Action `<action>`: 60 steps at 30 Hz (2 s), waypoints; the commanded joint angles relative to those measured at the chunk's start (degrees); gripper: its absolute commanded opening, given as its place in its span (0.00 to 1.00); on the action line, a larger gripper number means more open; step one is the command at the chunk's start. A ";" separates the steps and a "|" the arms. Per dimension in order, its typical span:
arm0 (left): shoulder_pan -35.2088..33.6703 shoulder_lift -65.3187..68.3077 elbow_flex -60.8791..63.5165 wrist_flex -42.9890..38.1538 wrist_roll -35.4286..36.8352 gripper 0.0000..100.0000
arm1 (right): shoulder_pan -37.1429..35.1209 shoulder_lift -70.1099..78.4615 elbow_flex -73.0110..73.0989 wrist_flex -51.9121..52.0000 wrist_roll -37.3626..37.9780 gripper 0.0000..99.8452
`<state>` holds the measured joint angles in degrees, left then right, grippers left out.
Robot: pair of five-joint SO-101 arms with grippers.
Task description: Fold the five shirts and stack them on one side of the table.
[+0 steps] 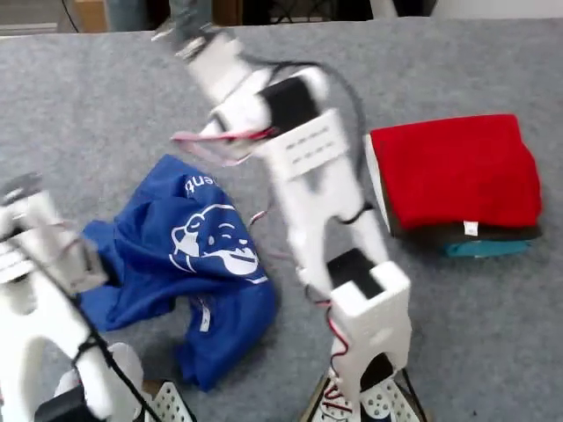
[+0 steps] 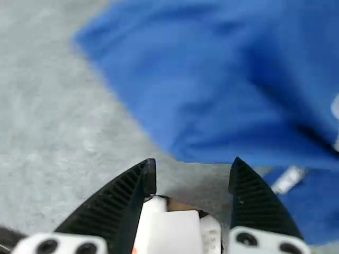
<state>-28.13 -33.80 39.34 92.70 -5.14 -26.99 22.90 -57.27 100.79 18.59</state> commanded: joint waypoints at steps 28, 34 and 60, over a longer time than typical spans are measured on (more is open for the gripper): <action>11.74 16.18 -3.21 -3.25 -37.01 0.03 | -1.32 11.03 -2.33 -1.05 -0.35 0.02; -10.77 3.87 -3.56 -0.53 -56.44 0.03 | -11.52 21.49 -2.33 -3.87 -0.53 0.25; -51.82 9.23 -10.68 -30.77 -50.55 0.10 | -20.92 35.56 -19.74 0.00 -0.62 0.26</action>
<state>-78.59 -26.33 33.54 62.37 -63.16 -46.95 58.95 -73.98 100.44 18.59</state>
